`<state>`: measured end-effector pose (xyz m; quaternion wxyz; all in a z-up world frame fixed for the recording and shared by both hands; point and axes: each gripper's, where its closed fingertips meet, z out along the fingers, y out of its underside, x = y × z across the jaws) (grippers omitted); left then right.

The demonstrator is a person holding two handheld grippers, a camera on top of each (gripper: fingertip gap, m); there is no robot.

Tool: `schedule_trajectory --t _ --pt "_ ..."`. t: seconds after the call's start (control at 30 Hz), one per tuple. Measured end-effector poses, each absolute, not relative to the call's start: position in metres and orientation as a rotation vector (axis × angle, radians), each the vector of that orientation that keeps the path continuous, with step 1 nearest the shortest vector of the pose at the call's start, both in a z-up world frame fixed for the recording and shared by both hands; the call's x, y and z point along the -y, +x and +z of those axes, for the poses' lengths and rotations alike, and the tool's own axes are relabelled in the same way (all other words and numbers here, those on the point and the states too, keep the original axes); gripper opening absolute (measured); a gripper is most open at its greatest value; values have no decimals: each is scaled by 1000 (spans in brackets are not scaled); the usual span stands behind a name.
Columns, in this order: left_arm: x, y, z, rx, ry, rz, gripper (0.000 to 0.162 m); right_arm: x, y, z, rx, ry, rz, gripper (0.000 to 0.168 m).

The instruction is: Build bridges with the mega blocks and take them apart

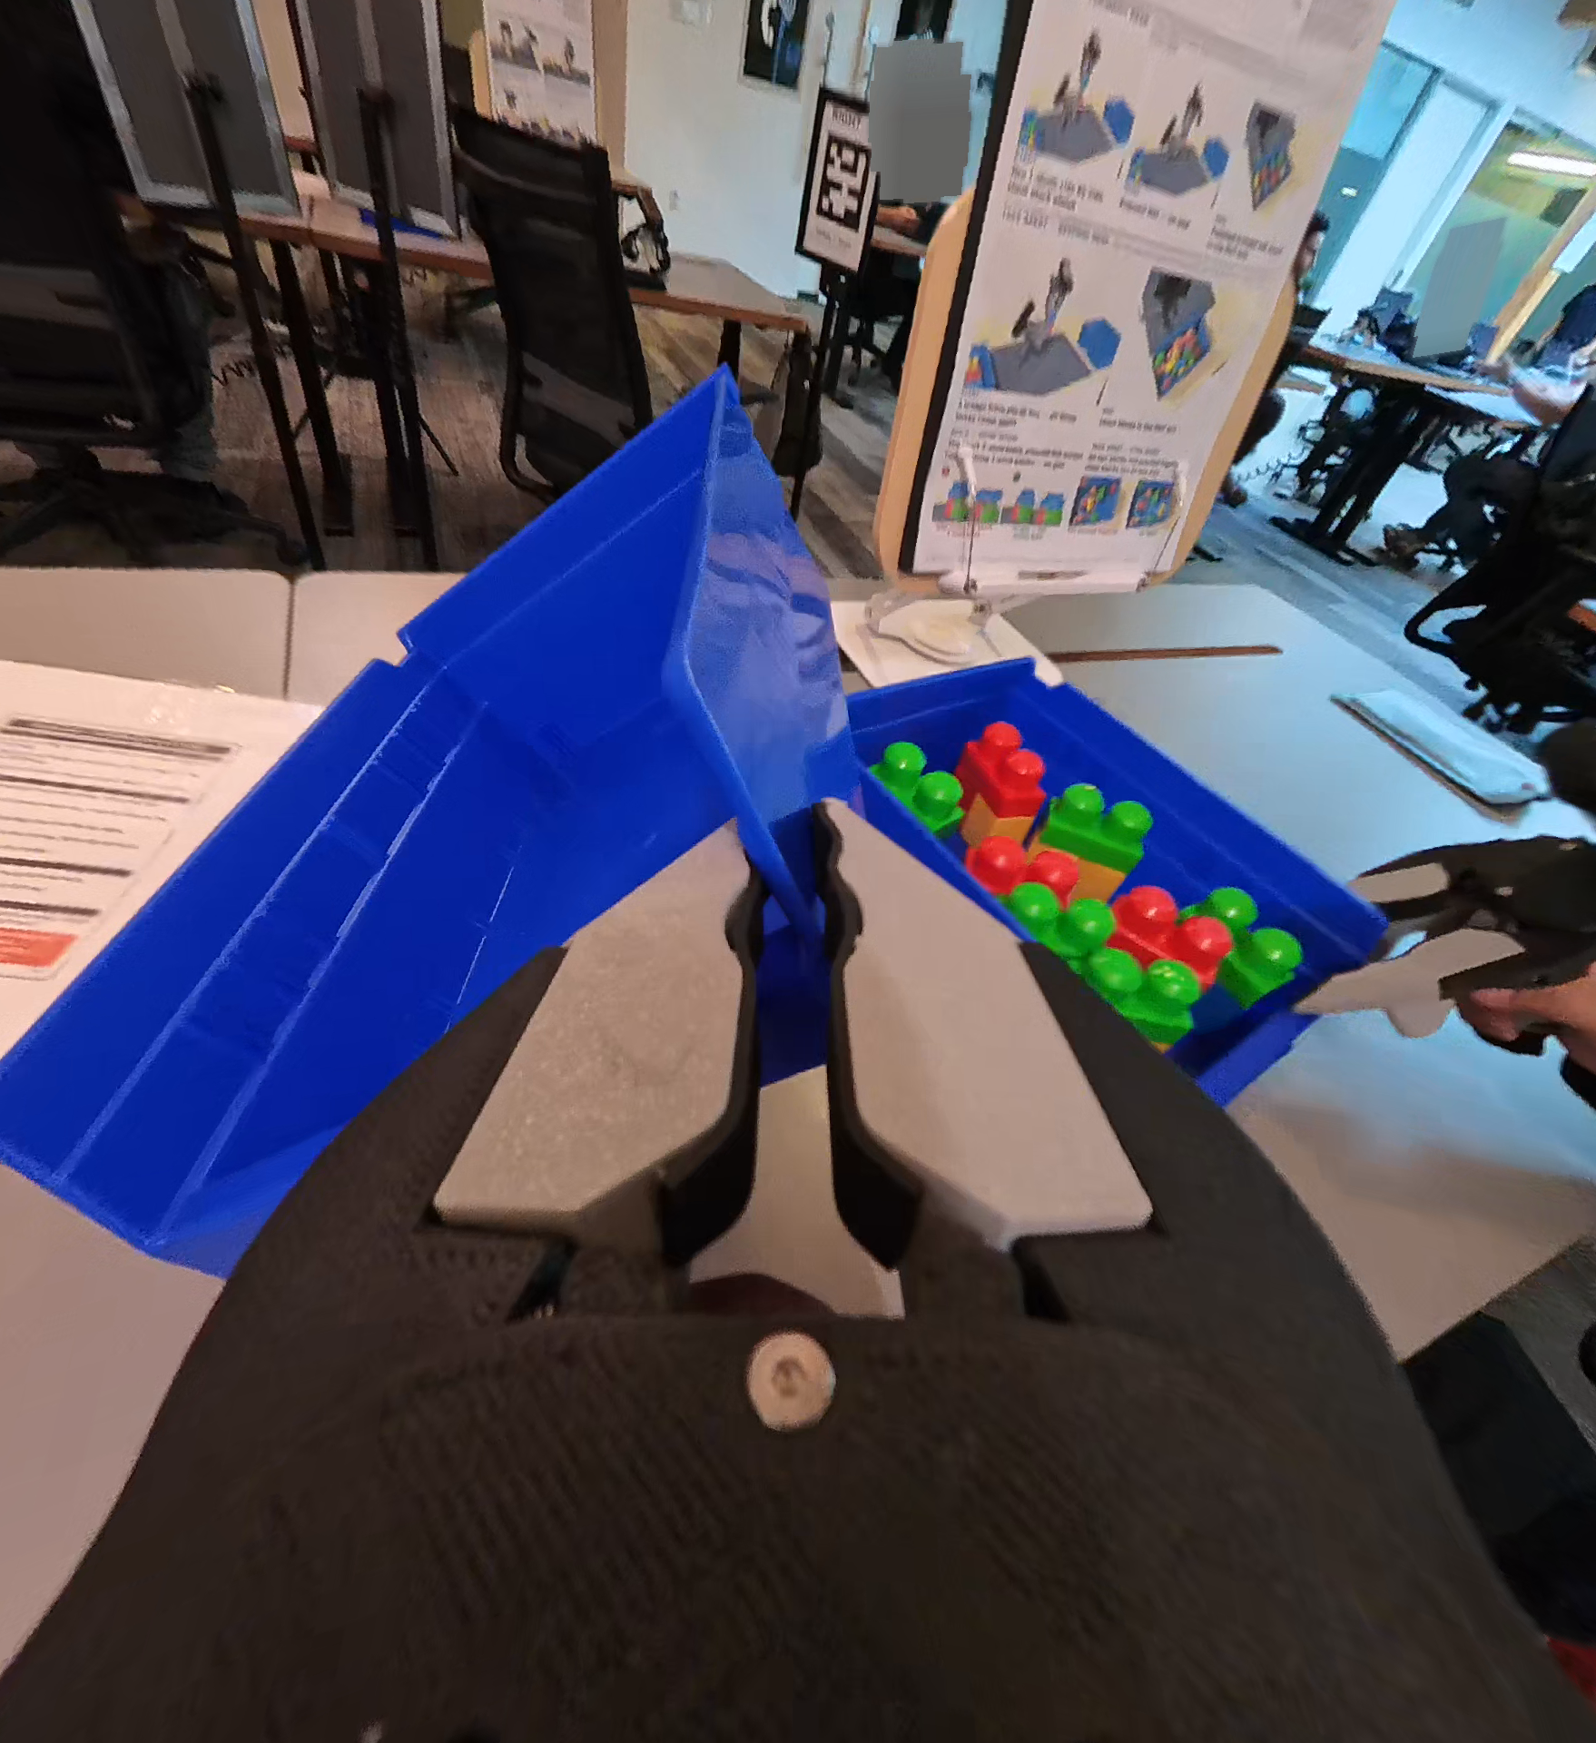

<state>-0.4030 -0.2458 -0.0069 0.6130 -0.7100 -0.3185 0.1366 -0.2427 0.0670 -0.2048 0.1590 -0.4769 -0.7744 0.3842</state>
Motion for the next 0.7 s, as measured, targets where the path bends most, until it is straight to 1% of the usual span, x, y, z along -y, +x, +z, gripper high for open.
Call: schedule_trajectory --t 0.07,0.13,0.17,0.37,0.6,0.7 --pt "253 -398 8 724 -1619 343 4 -51 -256 -205 2222 -1357 1113 52" --pt "259 -393 20 711 -1616 381 4 -38 -275 -205 2219 -1351 1116 43" --pt "261 -391 26 705 -1616 401 4 -29 -285 -205 2226 -1335 1124 42" --pt "267 -383 38 694 -1618 485 4 27 -343 -204 2284 -1287 1186 46" --pt "270 -374 44 679 -1589 458 4 76 -387 -204 2300 -1331 1300 53" --pt "270 -366 50 654 -1578 451 4 80 -389 -198 2287 -1312 1315 50"
